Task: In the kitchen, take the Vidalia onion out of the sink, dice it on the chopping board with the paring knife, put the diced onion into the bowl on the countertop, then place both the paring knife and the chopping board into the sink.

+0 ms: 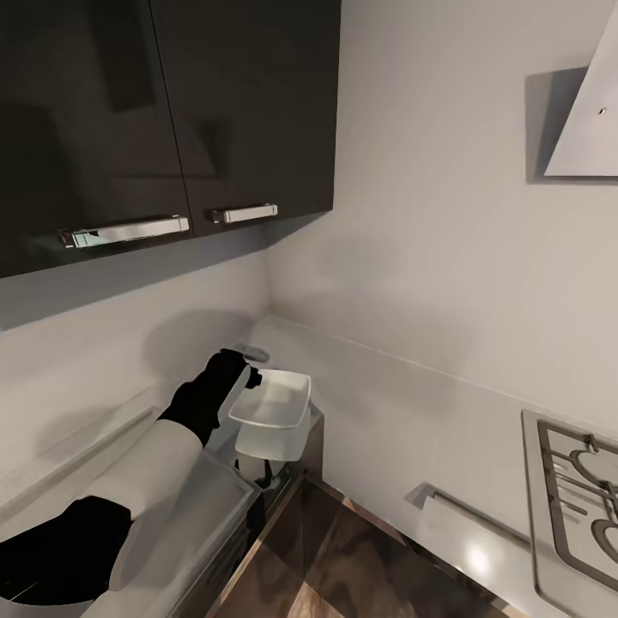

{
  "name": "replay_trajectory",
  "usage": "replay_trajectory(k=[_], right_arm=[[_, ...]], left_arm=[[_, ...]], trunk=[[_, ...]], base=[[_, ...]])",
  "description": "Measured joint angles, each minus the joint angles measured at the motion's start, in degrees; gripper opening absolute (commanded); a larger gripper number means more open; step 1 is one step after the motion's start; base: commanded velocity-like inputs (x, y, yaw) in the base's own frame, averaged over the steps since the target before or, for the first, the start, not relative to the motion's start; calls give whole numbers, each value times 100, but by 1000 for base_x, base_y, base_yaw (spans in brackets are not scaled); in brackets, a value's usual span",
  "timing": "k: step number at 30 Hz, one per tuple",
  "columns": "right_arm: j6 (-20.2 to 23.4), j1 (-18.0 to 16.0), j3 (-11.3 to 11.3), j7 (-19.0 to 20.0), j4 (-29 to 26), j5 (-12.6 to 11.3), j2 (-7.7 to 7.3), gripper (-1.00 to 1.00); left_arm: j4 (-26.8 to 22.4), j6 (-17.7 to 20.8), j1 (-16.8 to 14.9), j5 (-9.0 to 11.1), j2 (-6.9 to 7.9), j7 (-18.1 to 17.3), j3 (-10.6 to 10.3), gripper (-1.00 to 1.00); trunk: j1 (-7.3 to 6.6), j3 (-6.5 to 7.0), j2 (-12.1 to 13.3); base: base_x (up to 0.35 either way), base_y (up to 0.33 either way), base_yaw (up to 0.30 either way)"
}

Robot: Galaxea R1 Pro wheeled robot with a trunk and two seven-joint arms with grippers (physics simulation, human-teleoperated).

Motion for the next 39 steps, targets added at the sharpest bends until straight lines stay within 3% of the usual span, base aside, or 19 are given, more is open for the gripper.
replay_trajectory(k=[10, 39], right_arm=[[-3, -1, 0, 0, 0, 0, 0, 100], [-4, 0, -4, 0, 0, 0, 0, 100]], left_arm=[[239, -9, 0, 0, -19, 2, 2, 100], [267, -18, 0, -1, -35, -7, 2, 100]], trunk=[[0, 0, 0], [0, -21, 0]], base=[[0, 0, 0], [0, 0, 0]])
